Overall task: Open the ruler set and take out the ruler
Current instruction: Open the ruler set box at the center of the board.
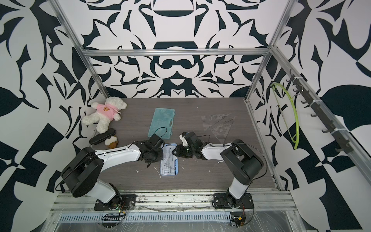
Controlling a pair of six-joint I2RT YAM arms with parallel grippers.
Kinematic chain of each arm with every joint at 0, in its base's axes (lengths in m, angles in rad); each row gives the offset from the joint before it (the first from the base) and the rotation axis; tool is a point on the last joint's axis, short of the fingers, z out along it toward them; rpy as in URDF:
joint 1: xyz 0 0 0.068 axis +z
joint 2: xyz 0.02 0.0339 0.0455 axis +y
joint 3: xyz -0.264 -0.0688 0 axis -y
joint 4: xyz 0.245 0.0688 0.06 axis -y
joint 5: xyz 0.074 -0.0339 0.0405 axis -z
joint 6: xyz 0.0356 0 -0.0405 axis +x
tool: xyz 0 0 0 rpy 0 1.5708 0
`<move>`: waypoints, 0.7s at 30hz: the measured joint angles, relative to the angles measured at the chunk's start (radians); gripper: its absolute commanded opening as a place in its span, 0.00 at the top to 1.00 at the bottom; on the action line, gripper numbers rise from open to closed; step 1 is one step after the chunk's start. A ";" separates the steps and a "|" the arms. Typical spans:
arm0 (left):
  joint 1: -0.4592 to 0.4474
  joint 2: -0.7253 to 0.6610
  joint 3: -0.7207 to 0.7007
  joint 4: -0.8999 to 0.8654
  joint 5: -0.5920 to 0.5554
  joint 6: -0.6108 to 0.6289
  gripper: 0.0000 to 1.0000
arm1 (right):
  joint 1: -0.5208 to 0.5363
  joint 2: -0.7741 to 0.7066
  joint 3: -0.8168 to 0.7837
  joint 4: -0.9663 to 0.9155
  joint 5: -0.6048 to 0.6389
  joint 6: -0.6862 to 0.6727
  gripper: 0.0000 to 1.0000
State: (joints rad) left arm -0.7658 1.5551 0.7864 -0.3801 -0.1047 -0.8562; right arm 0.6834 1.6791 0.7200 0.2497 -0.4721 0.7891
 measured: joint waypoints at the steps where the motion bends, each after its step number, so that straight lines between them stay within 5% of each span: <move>1: 0.000 0.001 0.001 -0.001 0.000 0.000 1.00 | -0.002 0.000 -0.003 0.006 -0.003 0.003 0.54; 21: 0.000 0.012 0.014 -0.014 0.004 0.011 1.00 | -0.005 -0.019 -0.016 0.018 -0.004 0.021 0.58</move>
State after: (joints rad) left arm -0.7658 1.5673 0.8009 -0.3943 -0.1005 -0.8448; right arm 0.6788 1.6596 0.7044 0.2680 -0.4763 0.8097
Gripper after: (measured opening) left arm 0.046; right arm 0.424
